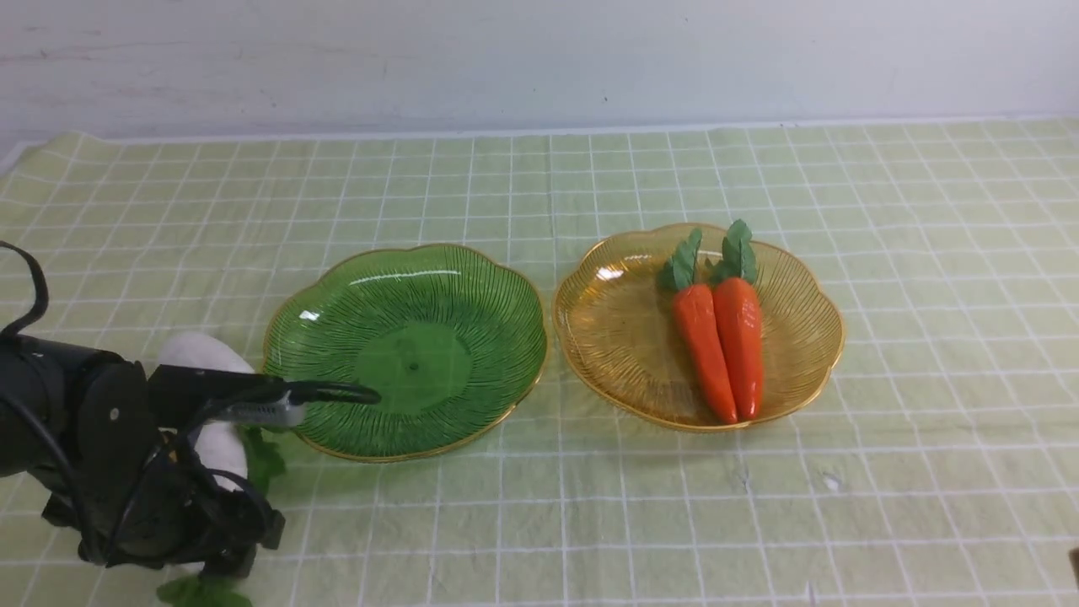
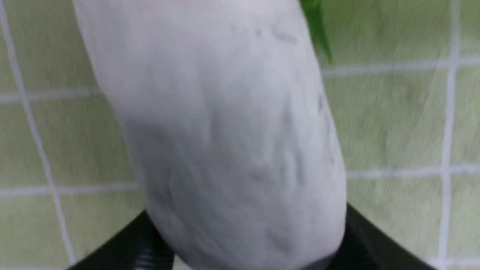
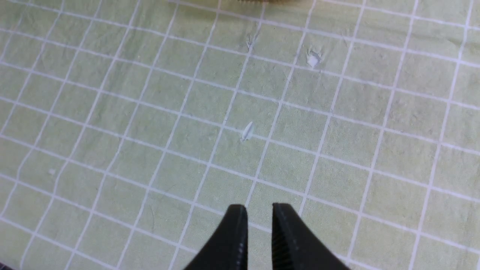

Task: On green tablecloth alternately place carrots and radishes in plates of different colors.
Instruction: 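Pick up the white radish and place it in the left plate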

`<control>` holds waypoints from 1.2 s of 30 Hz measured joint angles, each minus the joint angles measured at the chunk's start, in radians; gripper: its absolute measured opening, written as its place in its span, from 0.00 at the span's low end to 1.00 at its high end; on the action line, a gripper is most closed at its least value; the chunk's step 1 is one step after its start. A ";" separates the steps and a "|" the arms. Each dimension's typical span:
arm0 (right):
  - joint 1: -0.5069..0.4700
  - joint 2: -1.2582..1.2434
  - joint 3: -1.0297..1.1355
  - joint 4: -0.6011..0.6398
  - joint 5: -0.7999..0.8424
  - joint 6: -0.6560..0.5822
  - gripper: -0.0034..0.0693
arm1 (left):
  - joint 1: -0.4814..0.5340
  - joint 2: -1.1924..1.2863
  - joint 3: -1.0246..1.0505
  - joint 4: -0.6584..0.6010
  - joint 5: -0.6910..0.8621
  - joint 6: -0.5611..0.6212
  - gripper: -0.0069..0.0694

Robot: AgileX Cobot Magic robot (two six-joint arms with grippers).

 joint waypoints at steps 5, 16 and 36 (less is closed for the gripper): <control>0.000 0.000 0.000 0.000 -0.001 0.000 0.17 | 0.000 -0.047 -0.017 0.026 0.149 -0.033 0.63; 0.000 0.000 0.000 0.000 -0.030 0.000 0.17 | 0.000 -0.299 -0.182 -0.020 0.286 -0.048 0.63; 0.000 0.000 0.000 0.000 -0.069 -0.006 0.17 | -0.025 0.136 -0.335 -0.795 -0.113 0.340 0.86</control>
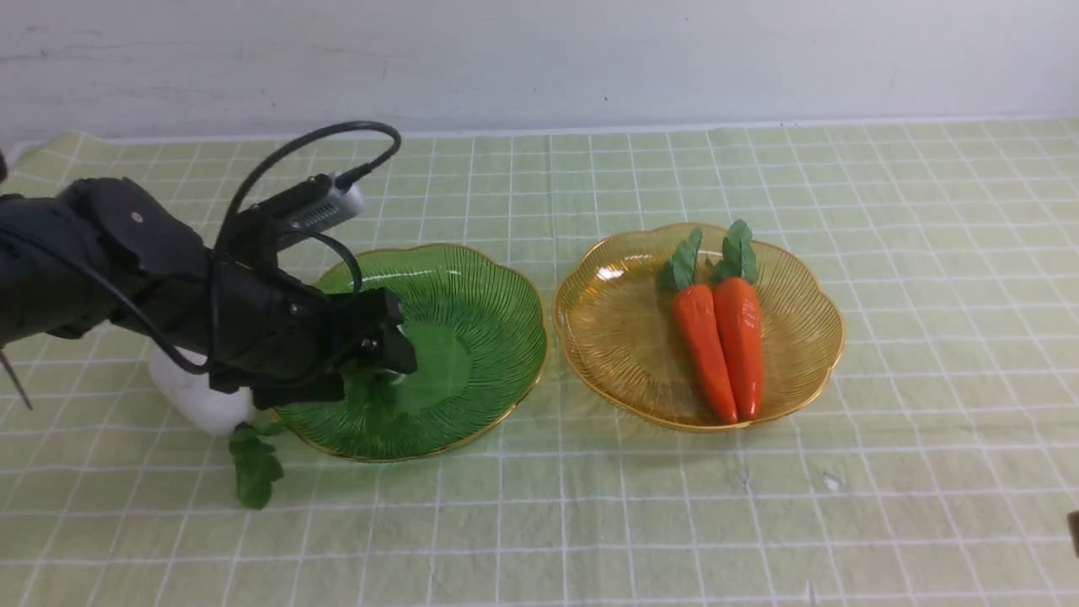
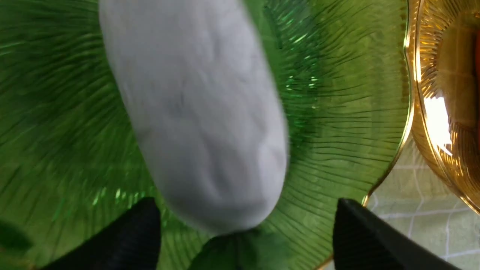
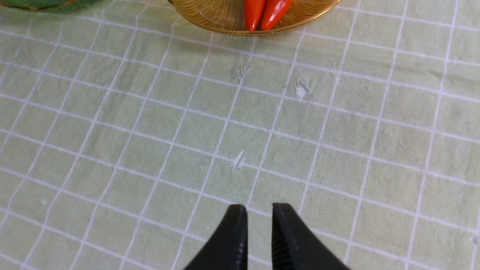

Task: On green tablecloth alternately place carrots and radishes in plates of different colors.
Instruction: 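Pick up the white radish and place it in the left plate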

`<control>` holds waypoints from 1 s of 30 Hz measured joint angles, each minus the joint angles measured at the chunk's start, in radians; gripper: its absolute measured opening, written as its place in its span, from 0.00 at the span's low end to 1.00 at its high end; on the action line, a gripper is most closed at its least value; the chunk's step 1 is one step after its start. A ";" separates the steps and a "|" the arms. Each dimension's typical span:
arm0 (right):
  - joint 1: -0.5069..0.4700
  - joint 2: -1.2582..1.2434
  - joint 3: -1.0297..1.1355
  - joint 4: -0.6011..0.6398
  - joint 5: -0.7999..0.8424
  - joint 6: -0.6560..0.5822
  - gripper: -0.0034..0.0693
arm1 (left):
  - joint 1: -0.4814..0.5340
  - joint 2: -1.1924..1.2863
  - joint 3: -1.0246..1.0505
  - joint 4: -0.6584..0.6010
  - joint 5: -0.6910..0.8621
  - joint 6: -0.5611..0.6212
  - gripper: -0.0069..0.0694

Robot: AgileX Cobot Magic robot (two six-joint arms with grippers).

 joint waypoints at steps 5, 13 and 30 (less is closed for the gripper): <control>0.000 0.000 0.000 -0.003 0.000 -0.011 0.17 | -0.004 0.028 -0.036 -0.086 -0.021 0.103 0.98; 0.000 0.000 0.000 -0.003 0.008 -0.015 0.17 | 0.132 -0.025 -0.114 -0.072 0.031 0.082 0.98; 0.000 0.000 0.000 -0.003 0.007 -0.017 0.17 | 0.452 0.126 -0.117 0.042 0.118 -0.104 0.88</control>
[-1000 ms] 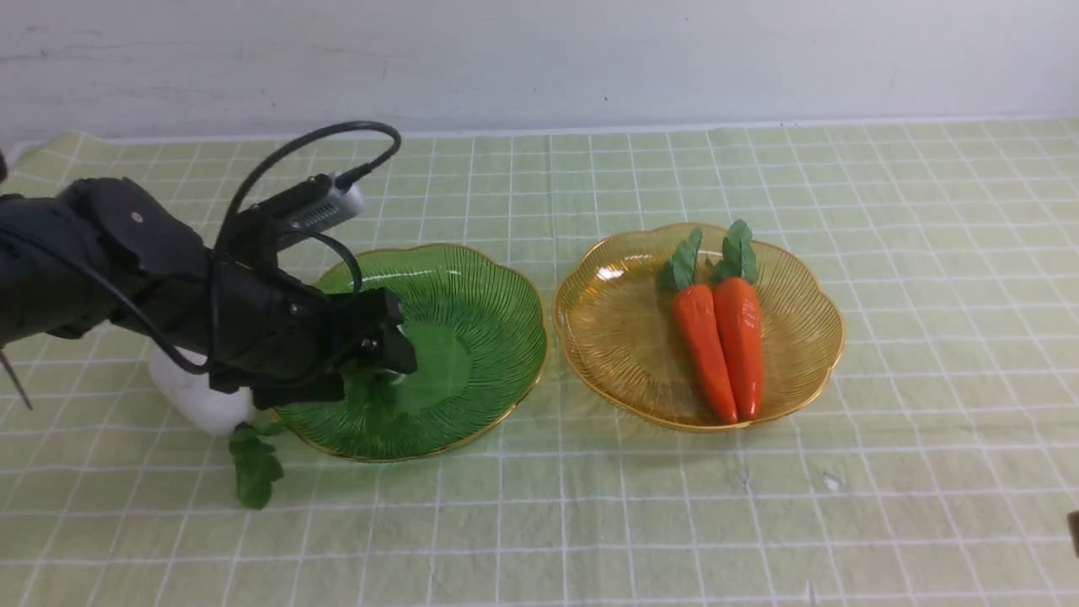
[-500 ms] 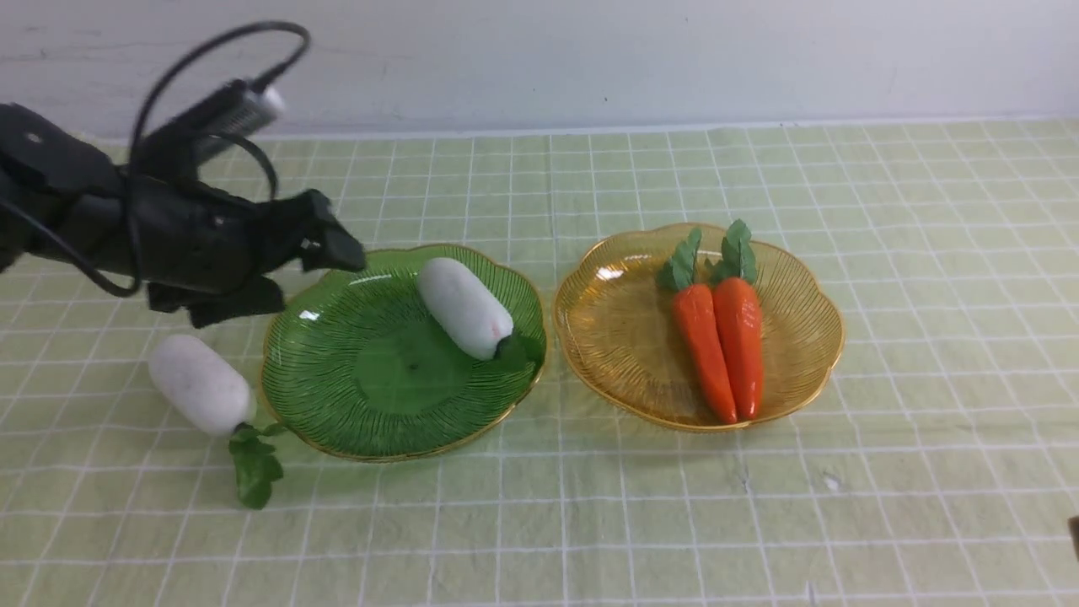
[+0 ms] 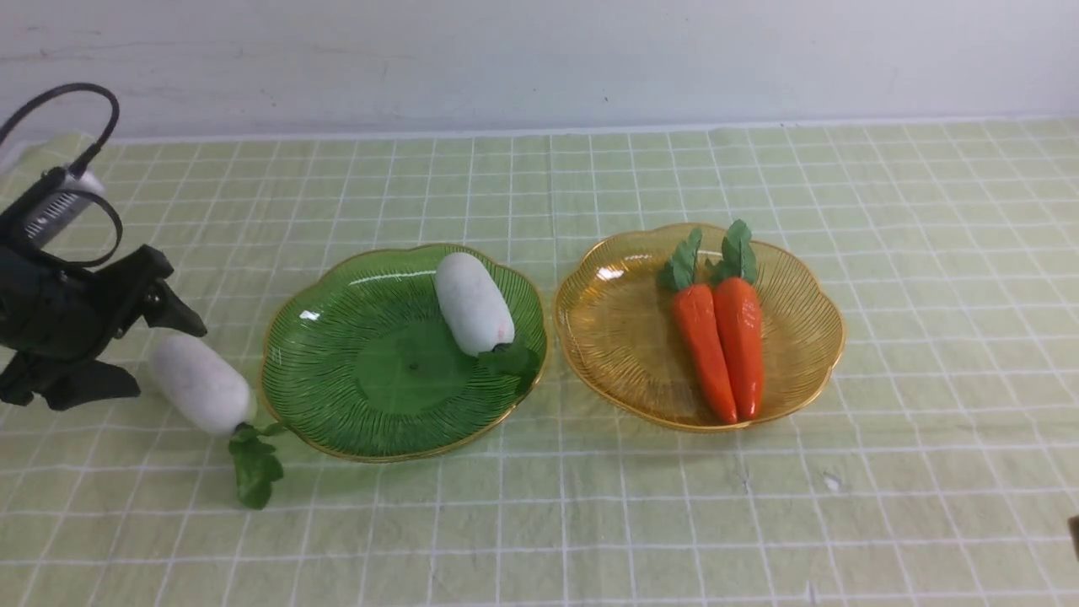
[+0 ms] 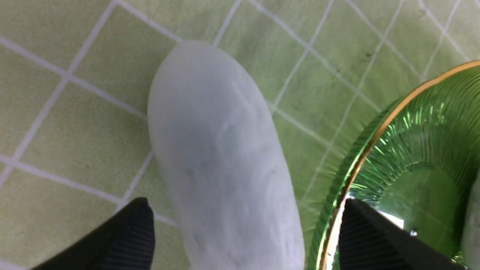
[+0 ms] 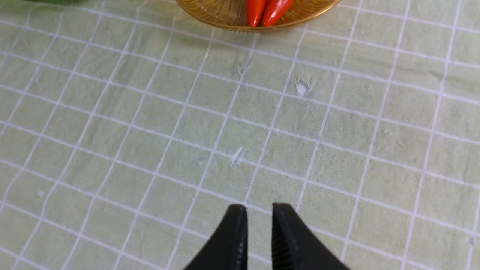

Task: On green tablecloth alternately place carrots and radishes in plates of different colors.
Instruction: 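Pick up the white radish and place it in the left plate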

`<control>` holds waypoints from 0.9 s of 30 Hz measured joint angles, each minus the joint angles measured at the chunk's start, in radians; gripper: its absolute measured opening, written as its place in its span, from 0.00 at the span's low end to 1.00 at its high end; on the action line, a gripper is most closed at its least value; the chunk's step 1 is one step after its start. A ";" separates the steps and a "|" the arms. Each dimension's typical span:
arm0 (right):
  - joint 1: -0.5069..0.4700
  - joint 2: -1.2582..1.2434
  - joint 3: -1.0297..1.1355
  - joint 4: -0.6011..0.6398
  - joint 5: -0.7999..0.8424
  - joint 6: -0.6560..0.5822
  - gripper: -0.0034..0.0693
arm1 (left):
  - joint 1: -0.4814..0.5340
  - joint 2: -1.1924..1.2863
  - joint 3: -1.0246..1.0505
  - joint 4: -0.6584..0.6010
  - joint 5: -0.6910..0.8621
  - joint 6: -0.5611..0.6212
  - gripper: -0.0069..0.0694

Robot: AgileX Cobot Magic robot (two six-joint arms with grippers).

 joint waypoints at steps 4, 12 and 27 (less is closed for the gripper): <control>0.000 0.000 0.000 0.000 -0.005 0.000 0.17 | -0.001 0.058 0.000 -0.005 -0.045 0.000 0.88; 0.000 0.000 0.000 0.000 -0.007 0.000 0.17 | -0.002 0.115 -0.010 -0.018 -0.088 0.002 0.86; 0.000 0.000 0.000 0.004 -0.010 0.000 0.17 | -0.020 0.064 -0.265 0.035 0.245 0.094 0.72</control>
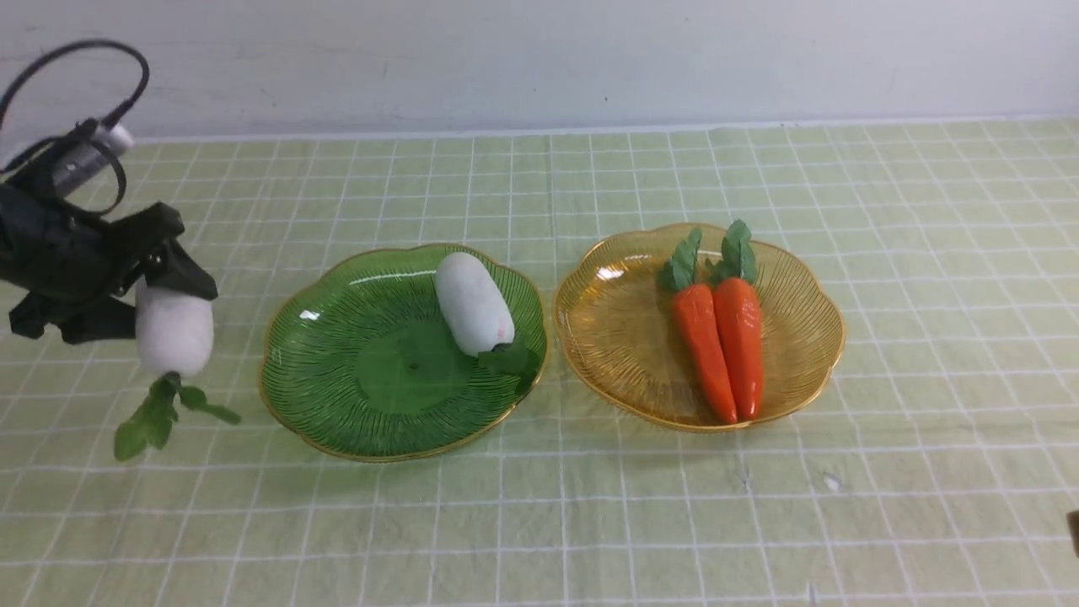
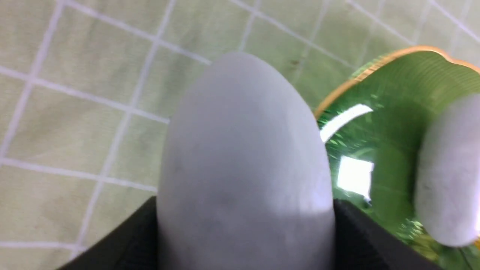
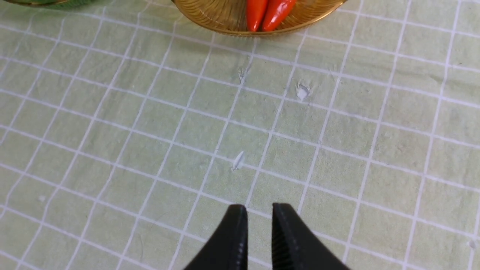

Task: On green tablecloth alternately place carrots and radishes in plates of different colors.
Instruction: 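Pick up the white radish and place it in the left plate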

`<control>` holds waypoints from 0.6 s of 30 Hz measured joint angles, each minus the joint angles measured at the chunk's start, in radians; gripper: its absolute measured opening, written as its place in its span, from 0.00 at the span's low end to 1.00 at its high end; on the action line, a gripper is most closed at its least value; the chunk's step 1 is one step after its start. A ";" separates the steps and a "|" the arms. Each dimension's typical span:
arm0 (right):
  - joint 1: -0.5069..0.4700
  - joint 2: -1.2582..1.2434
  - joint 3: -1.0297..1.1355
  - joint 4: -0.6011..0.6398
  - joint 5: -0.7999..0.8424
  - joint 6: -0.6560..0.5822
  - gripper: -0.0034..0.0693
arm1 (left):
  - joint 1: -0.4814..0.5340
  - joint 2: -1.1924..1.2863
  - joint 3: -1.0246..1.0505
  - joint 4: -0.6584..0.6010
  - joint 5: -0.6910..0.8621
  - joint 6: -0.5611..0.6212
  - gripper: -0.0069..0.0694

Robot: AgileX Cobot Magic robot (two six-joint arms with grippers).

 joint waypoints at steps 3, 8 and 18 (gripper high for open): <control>0.000 0.000 0.000 0.001 -0.001 0.000 0.17 | -0.061 -0.008 -0.020 -0.035 0.055 0.020 0.72; 0.000 0.000 0.000 0.001 -0.002 0.000 0.17 | -0.200 -0.006 -0.020 -0.020 0.046 0.040 0.72; 0.000 0.000 0.000 0.003 -0.004 0.000 0.17 | -0.413 0.007 -0.020 0.096 -0.168 0.036 0.72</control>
